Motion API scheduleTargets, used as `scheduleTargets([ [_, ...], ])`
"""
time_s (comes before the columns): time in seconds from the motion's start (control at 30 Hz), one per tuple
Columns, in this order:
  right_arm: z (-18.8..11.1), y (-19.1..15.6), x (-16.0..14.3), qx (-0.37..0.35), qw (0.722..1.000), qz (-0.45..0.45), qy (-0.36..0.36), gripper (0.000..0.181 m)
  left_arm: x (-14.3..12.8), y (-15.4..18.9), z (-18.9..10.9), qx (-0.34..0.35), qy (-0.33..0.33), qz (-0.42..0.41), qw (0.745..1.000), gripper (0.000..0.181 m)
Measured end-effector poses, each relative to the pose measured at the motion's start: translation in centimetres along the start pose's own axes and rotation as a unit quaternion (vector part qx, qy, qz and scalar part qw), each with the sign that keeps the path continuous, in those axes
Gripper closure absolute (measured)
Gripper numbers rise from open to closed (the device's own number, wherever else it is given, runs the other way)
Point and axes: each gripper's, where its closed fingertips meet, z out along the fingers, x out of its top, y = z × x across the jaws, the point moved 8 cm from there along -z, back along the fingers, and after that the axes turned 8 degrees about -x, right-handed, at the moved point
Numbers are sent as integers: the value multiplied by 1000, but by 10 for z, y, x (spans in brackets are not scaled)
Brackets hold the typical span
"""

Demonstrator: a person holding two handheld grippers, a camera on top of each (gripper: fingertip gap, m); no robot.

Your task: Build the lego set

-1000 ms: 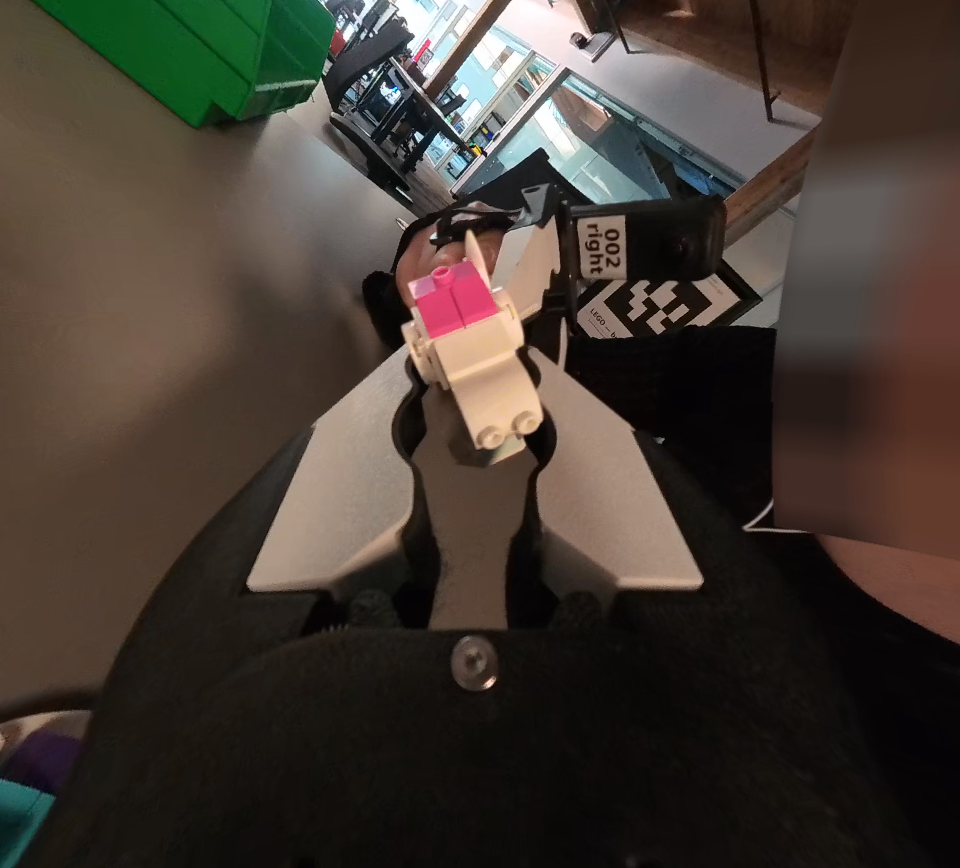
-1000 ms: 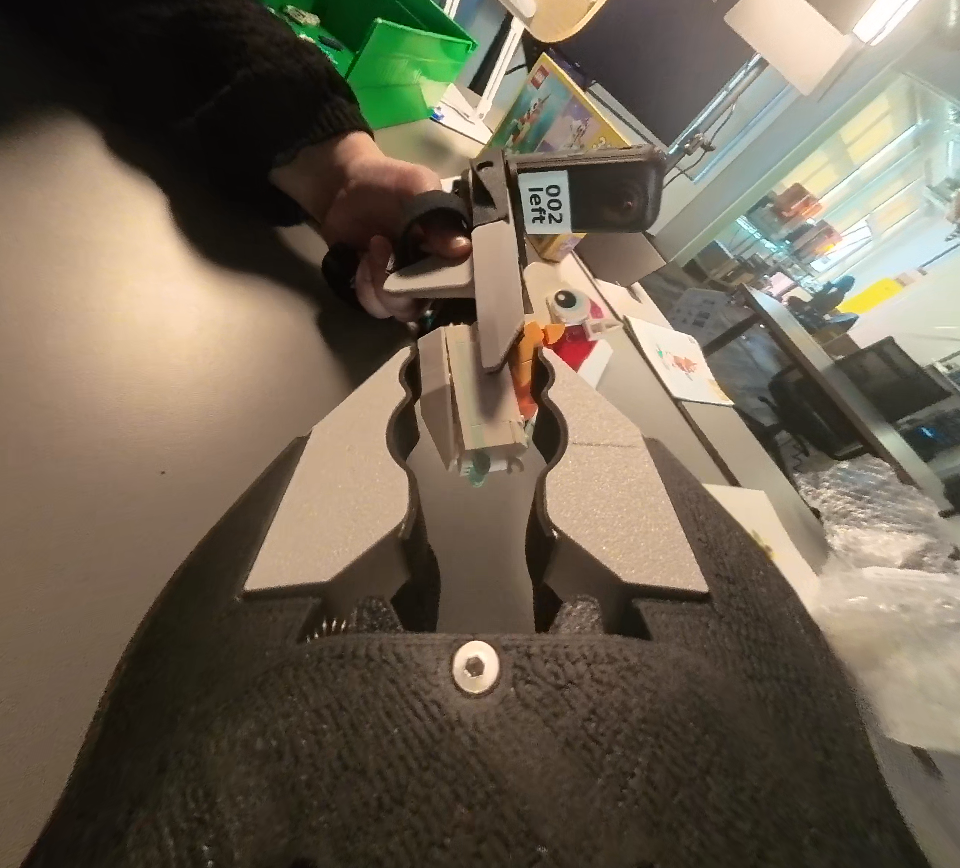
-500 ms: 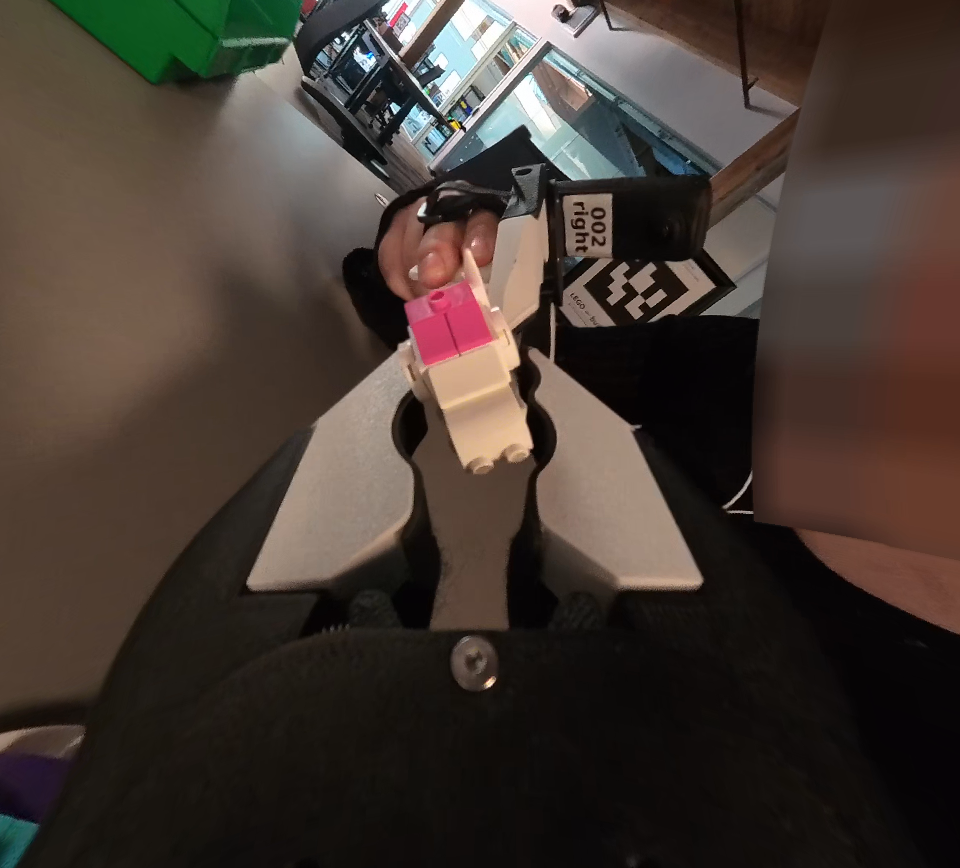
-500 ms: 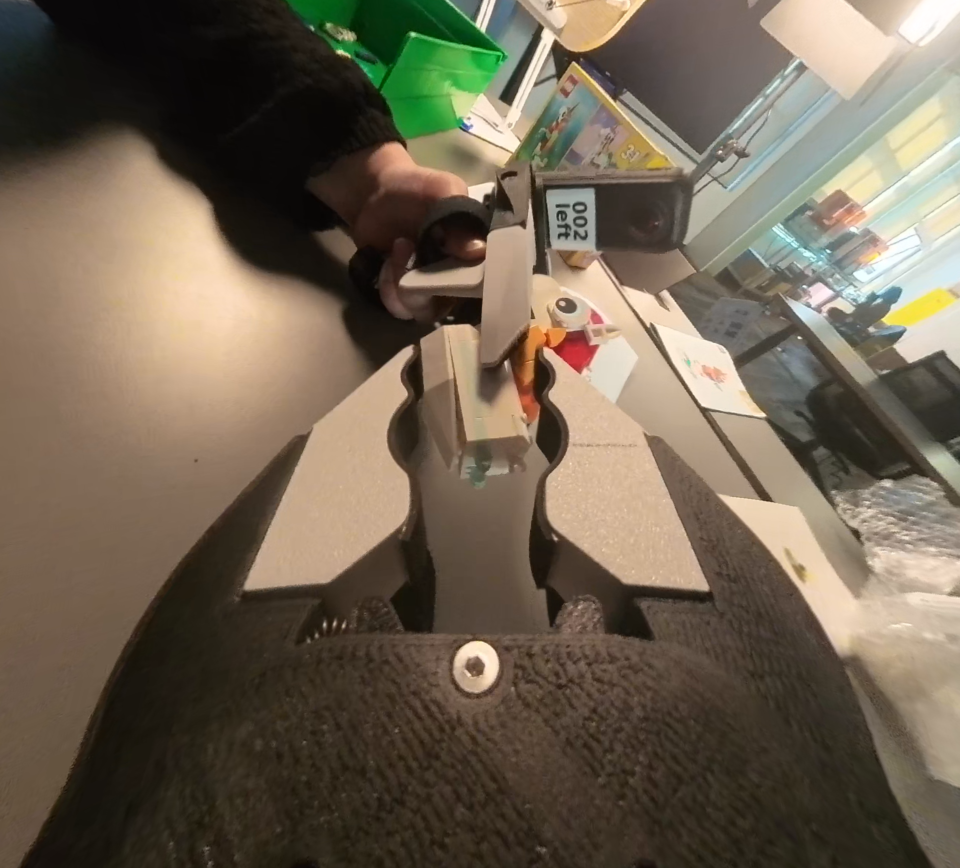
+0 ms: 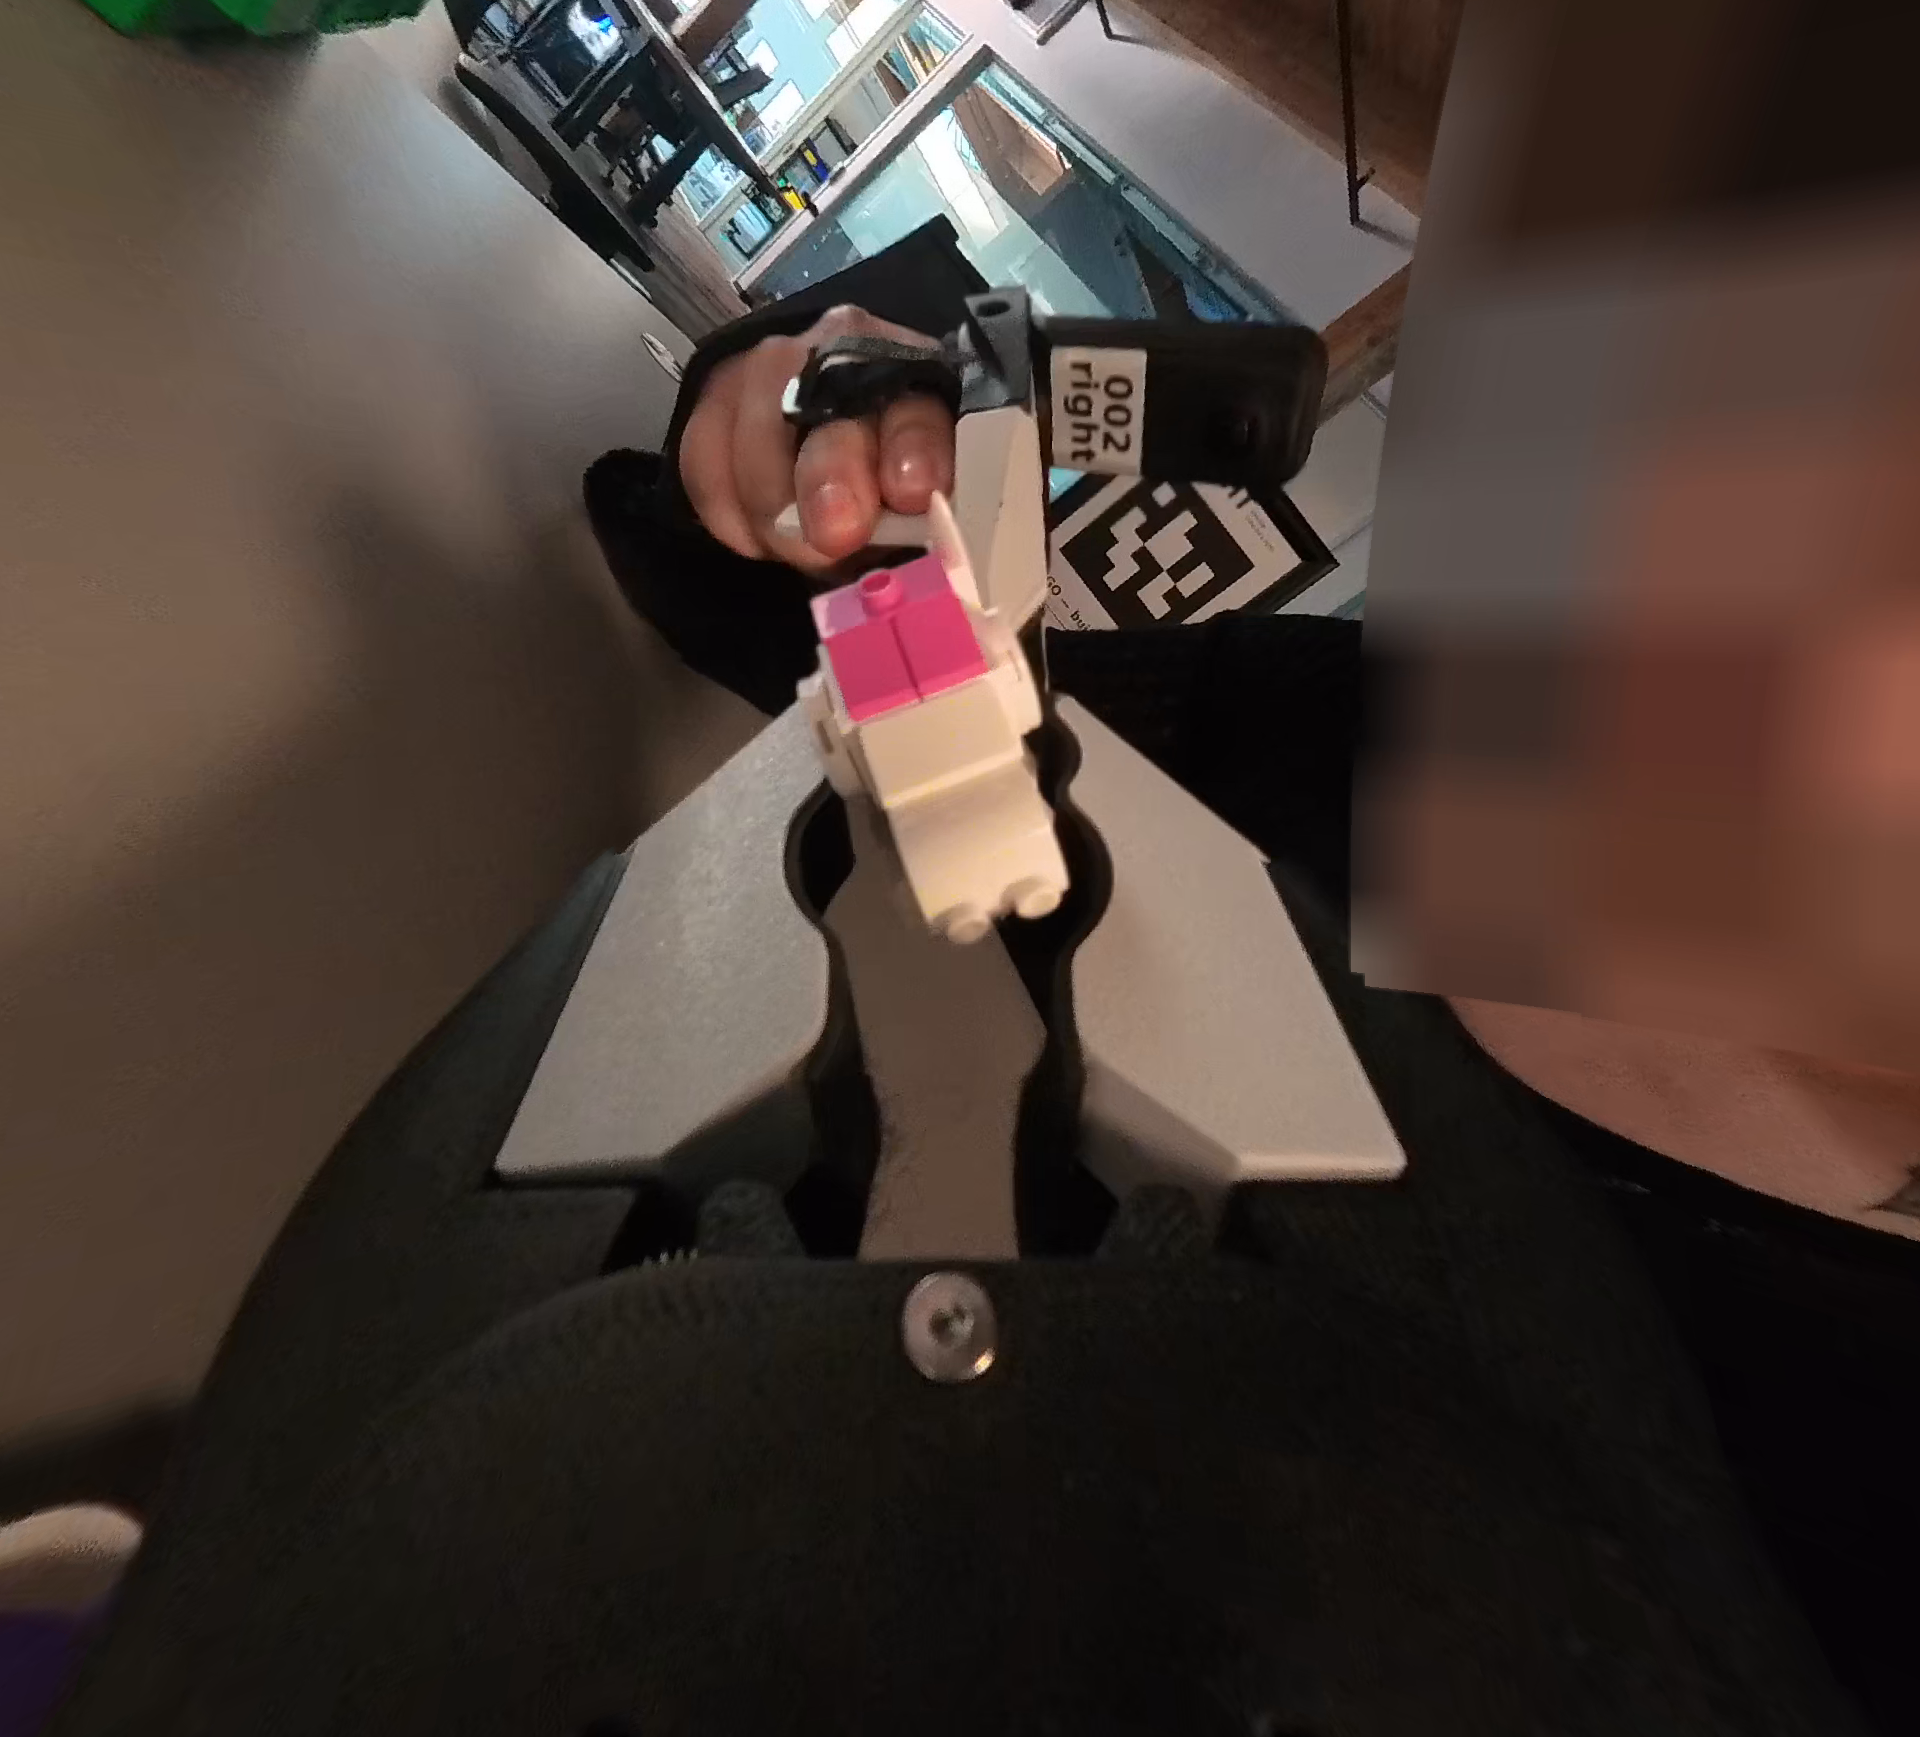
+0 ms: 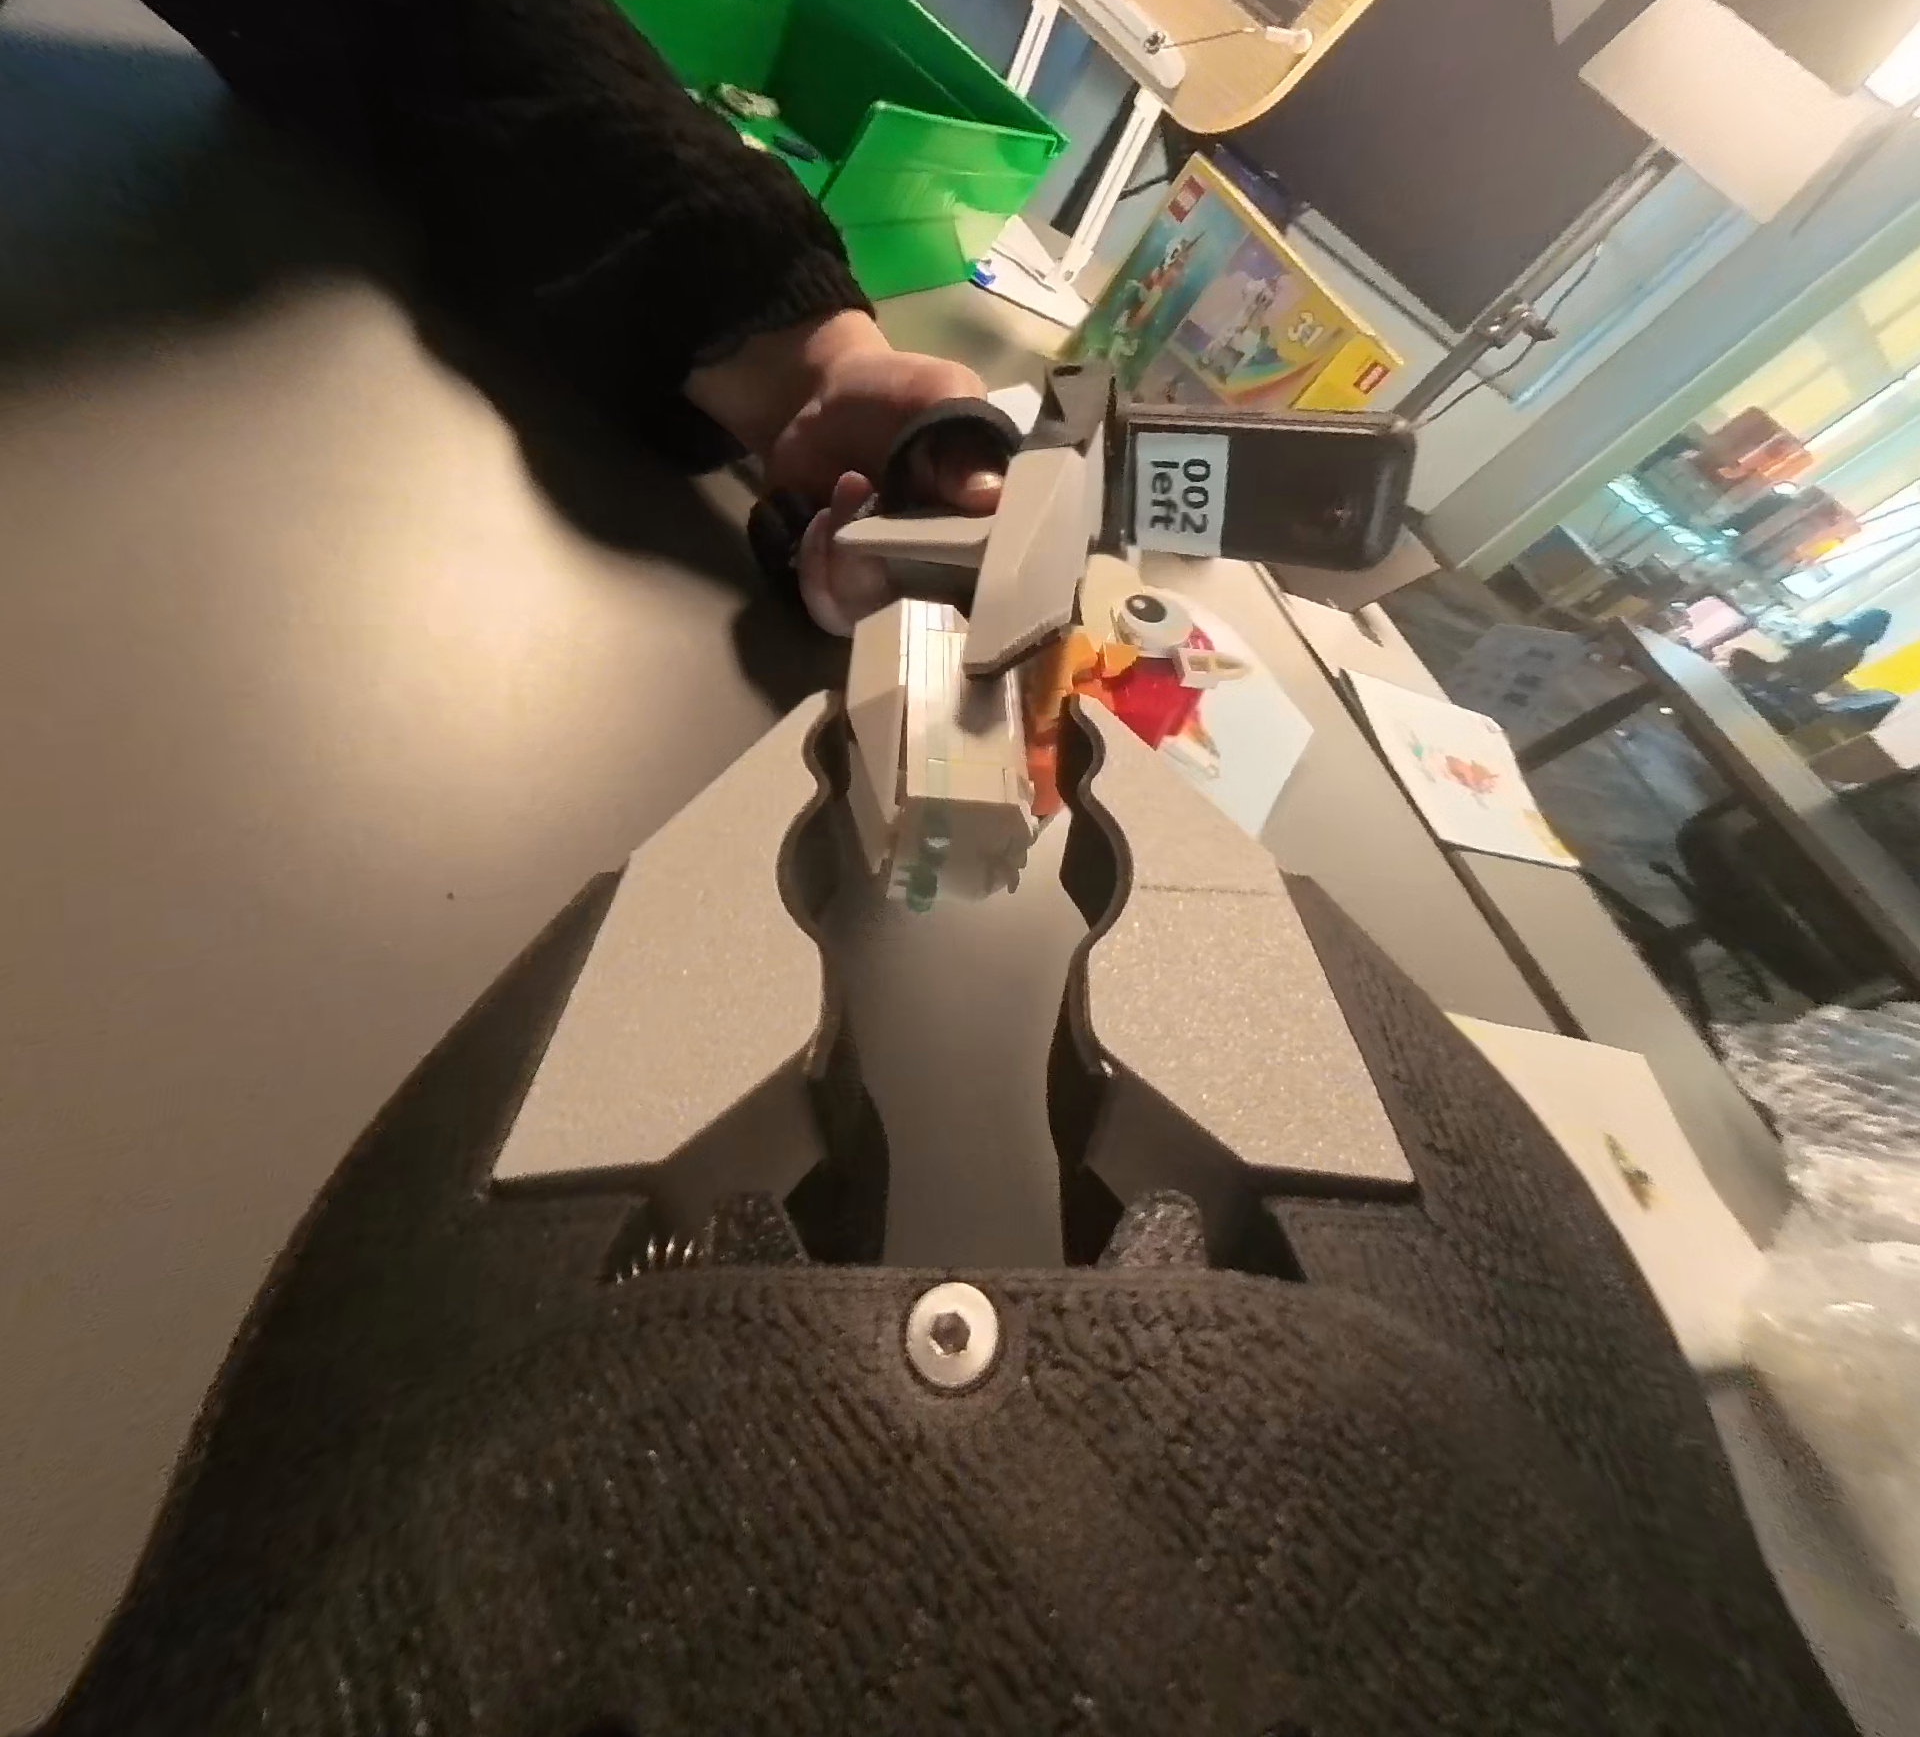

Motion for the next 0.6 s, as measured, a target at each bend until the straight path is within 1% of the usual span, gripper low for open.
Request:
scheduleTargets([
  [0.03, -1, 0, 0, 6, 1000, 5, 0, 142, -1, 0, 1, -2, -2, -2, 1000, 148],
  [0.23, -2, 1, 0, 16, 1000, 12, -5, 142, -1, -1, 3, 2, -5, -1, 1000, 148],
  [0.37, 1, 1, -3, -6, 1000, 7, 8, 141, 1, -1, -1, 3, 11, -5, 1000, 148],
  [0.53, -4, 5, -4, -19, 1000, 6, 7, 137, 3, 0, -4, -25, 21, -21, 999, 148],
  [0.6, -5, 6, -7, -9, 1000, 10, 0, 142, 4, 1, -5, -41, 26, -26, 998, 148],
])
